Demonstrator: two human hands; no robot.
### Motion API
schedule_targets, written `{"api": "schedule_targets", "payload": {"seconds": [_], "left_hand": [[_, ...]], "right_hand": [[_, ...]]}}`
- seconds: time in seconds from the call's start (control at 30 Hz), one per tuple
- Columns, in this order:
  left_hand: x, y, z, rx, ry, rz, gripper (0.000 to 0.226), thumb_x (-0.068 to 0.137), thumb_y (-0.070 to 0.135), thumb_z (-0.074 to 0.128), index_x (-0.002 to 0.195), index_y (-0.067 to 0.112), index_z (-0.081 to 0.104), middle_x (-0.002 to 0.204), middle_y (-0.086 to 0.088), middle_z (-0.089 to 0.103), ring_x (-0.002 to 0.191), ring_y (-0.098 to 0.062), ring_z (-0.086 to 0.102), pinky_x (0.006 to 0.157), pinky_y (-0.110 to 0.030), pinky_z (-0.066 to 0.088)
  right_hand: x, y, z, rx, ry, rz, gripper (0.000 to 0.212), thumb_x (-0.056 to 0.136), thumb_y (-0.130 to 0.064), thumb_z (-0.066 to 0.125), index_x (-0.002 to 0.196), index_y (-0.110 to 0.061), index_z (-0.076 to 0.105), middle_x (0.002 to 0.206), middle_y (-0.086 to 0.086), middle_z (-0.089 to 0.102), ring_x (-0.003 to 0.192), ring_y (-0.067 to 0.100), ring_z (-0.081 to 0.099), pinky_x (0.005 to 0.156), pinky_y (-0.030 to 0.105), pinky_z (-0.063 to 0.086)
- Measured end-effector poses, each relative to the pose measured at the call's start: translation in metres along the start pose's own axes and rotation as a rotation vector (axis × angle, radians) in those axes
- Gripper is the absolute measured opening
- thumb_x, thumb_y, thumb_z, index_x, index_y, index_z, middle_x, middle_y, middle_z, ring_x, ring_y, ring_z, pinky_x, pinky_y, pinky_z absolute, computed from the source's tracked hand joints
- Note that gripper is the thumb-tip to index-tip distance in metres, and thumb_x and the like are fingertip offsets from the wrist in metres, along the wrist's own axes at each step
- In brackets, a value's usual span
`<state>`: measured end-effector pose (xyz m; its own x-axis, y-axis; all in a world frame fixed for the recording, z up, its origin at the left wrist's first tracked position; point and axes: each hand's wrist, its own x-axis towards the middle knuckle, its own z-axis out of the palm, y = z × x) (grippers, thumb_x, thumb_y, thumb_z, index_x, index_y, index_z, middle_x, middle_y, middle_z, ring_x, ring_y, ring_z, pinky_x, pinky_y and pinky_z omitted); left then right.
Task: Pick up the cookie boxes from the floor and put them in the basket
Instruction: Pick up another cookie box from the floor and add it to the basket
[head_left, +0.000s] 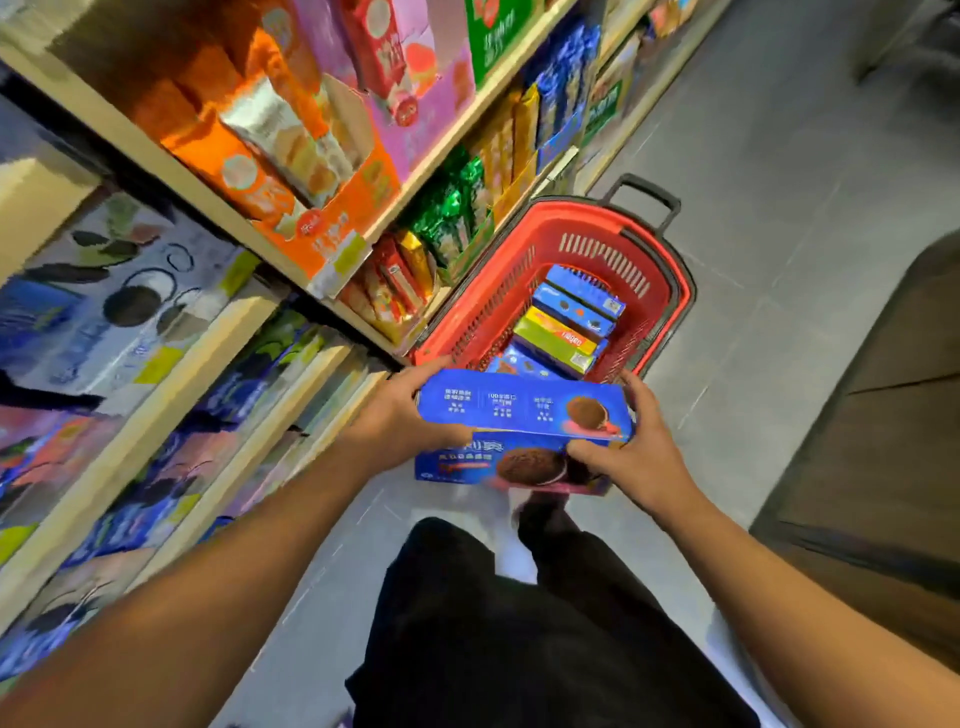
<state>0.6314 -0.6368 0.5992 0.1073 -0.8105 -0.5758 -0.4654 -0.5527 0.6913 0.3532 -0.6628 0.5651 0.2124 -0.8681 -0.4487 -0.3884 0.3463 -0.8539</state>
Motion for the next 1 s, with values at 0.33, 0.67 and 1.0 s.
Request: {"api": "schedule_targets", "payload": {"seconds": [0.33, 0.67, 1.0], "left_hand": [[0.159, -0.021, 0.006, 0.016, -0.241, -0.008, 0.097, 0.067, 0.018, 0.085, 0.147, 0.016, 0.030, 0.119, 0.015, 0.052, 0.092, 0.021, 0.055, 0.079, -0.005, 0.044], [0.342, -0.132, 0.072, 0.117, -0.351, 0.015, 0.107, 0.059, -0.013, 0.082, 0.146, 0.002, 0.022, 0.115, 0.016, 0.049, 0.080, 0.029, 0.050, 0.074, 0.005, 0.036], [0.460, -0.230, 0.153, 0.246, -0.252, 0.055, 0.121, 0.055, 0.011, 0.090, 0.151, 0.021, 0.017, 0.137, 0.012, 0.046, 0.119, -0.002, 0.048, 0.093, -0.002, 0.032]], "right_hand": [[0.098, 0.042, 0.024, 0.191, 0.204, 0.238, 0.093, 0.066, -0.006, 0.087, 0.142, -0.025, 0.037, 0.116, -0.012, 0.065, 0.096, -0.010, 0.063, 0.088, 0.018, 0.052], [0.204, 0.175, 0.116, 0.217, 0.384, 0.480, 0.106, 0.064, -0.016, 0.088, 0.149, -0.022, 0.026, 0.120, -0.022, 0.056, 0.110, -0.002, 0.056, 0.098, 0.015, 0.042], [0.315, 0.297, 0.152, 0.075, 0.458, 0.454, 0.104, 0.059, -0.014, 0.082, 0.143, -0.040, 0.026, 0.140, -0.005, 0.049, 0.122, 0.011, 0.056, 0.104, 0.034, 0.046]]}}
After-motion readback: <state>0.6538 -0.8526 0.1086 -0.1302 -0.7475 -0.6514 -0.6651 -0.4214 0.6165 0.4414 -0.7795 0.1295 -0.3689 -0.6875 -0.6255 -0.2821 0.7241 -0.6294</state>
